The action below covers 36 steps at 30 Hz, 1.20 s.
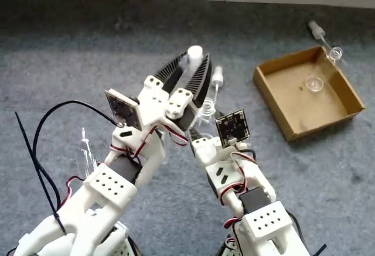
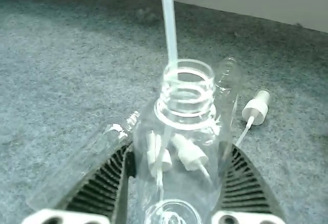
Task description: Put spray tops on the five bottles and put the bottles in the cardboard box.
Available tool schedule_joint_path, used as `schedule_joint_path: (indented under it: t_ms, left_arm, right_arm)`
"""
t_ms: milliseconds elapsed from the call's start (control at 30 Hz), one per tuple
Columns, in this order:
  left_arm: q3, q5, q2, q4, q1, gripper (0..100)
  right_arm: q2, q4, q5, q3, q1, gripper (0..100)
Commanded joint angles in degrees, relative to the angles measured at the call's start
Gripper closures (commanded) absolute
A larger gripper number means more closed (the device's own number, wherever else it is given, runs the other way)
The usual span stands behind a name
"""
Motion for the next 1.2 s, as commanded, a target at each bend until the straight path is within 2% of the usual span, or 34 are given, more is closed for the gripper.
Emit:
schedule_joint_path:
  t_ms: [0, 733, 867, 1167]
  left_arm:
    - [2.7, 0.4, -0.3, -1.2, -0.3, 100]
    - [10.1, -0.1, 0.0, -0.9, 1.2, 100]
    - [10.6, -5.1, 0.0, -0.9, 2.2, 100]
    - [13.7, -5.9, -0.3, -0.9, 3.0, 100]
  right_arm:
    - [-1.3, -1.4, -0.3, -0.6, -0.3, 86.5]
    - [-1.3, -1.2, 3.8, -0.4, -0.1, 86.5]
    - [-1.3, -1.2, 3.8, -0.4, -0.1, 86.5]
    - [-1.3, -1.2, 3.8, -0.4, -0.1, 86.5]
